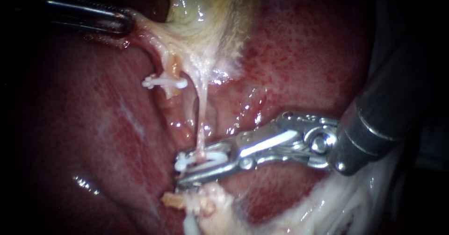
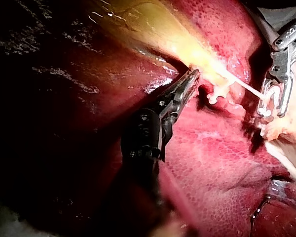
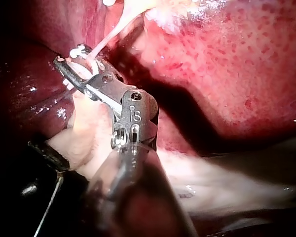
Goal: Clipping second clip right tube
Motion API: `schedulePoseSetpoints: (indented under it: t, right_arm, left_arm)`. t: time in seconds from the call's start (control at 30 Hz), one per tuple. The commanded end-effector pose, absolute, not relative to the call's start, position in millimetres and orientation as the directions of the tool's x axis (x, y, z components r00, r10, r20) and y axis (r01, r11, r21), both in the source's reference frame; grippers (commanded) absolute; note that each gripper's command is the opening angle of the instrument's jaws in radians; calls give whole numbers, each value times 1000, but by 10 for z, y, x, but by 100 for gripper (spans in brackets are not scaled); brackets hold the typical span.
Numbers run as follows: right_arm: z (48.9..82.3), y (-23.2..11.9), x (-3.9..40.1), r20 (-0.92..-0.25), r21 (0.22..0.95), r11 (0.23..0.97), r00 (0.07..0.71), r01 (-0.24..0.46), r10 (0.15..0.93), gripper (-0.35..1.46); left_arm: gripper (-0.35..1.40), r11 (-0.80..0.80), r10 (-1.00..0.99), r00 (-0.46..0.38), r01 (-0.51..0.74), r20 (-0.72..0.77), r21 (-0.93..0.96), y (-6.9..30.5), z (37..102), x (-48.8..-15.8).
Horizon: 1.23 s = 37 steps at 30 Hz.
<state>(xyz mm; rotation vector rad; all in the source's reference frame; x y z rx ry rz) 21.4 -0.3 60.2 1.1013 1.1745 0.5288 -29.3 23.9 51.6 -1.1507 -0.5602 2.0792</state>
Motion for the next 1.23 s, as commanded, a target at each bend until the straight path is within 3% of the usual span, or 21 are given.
schedulePoseSetpoints:
  t: [0.03,0.3,1.23]
  right_arm:
    - [602,-3,214,-461,887,416,353,200,814,2]
    - [602,-3,214,-463,886,414,357,208,811,-33]
    - [601,-3,214,-453,891,402,362,211,815,-35]
  left_arm:
    - [-35,-672,740,-373,-358,-560,-648,239,516,-293]
    - [-35,-672,740,-373,-358,-560,-648,239,516,-293]
    - [-35,-671,740,-372,-359,-560,-648,240,517,-294]
